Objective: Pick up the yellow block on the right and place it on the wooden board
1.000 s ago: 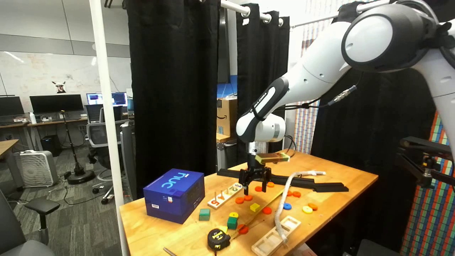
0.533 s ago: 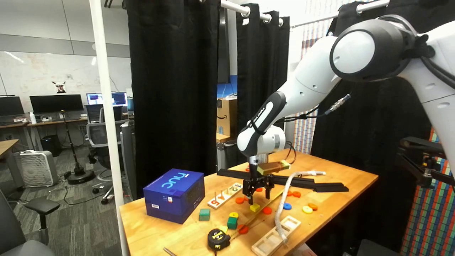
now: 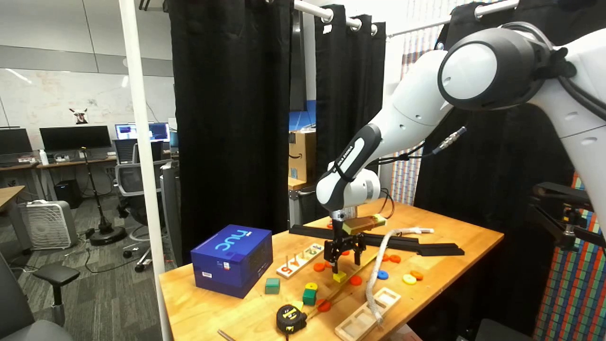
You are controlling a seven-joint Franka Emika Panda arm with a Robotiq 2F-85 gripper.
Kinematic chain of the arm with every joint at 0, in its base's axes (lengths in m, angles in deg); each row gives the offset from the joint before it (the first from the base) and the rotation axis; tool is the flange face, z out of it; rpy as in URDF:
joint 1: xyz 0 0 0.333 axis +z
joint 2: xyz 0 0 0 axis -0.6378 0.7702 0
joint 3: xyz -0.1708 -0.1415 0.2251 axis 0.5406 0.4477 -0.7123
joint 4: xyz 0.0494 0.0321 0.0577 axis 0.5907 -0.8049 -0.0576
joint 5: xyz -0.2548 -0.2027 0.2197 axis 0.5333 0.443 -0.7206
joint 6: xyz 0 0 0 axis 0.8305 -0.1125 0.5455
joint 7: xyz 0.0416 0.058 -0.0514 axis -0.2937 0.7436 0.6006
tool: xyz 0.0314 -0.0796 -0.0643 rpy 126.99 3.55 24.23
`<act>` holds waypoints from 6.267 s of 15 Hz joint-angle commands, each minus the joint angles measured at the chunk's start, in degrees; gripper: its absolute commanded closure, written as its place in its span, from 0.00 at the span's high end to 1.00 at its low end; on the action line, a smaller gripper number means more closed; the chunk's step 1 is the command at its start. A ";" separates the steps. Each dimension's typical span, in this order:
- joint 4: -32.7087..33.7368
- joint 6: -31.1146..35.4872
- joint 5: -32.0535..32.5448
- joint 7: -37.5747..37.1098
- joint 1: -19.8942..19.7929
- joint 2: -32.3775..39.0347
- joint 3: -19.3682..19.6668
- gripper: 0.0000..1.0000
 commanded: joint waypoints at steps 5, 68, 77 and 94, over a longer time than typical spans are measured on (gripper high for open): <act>0.02 2.89 0.88 -0.71 -0.29 0.19 -1.58 1.00; -24.70 -3.25 -12.53 1.04 5.62 -22.49 -9.27 0.23; -25.50 1.08 -15.44 4.13 5.54 -19.24 -9.73 0.23; -25.08 4.98 -14.79 4.97 3.69 -15.23 -9.49 0.23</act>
